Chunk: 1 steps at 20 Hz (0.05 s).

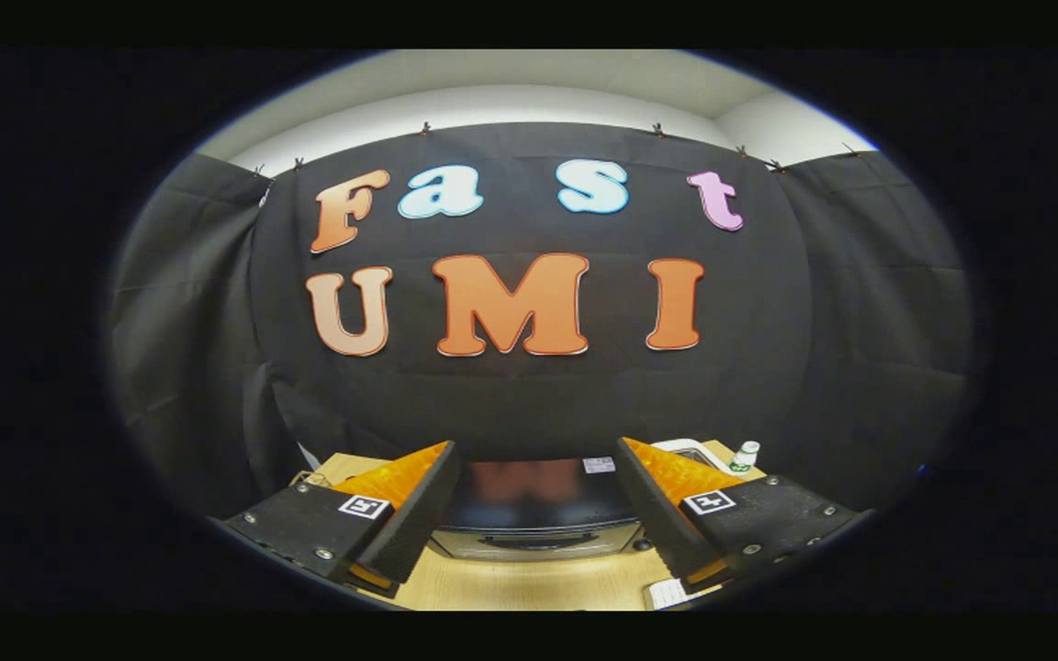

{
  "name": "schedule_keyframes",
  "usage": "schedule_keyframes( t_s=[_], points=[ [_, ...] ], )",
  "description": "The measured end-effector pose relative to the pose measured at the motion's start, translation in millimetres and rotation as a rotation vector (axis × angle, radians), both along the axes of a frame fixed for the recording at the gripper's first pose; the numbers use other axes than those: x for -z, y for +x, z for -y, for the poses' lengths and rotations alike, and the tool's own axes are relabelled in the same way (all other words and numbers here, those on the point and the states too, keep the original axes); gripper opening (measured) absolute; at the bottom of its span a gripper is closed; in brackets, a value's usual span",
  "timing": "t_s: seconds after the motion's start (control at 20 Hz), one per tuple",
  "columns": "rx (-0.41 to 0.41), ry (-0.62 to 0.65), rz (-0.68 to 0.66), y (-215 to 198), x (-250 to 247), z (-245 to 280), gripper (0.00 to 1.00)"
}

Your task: Open the toaster oven, put the food inside, and close the toaster oven door.

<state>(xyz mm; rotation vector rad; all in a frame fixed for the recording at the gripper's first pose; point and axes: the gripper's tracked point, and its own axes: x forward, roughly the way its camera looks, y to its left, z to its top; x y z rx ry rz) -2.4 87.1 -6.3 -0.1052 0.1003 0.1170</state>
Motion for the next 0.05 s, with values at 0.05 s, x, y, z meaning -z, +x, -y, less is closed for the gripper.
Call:
schedule_keyframes(
  t_s=[0.05],
  points=[
    [-0.003, 0.001, 0.000, -1.2, 0.7, 1.2, 1.00]
  ],
)
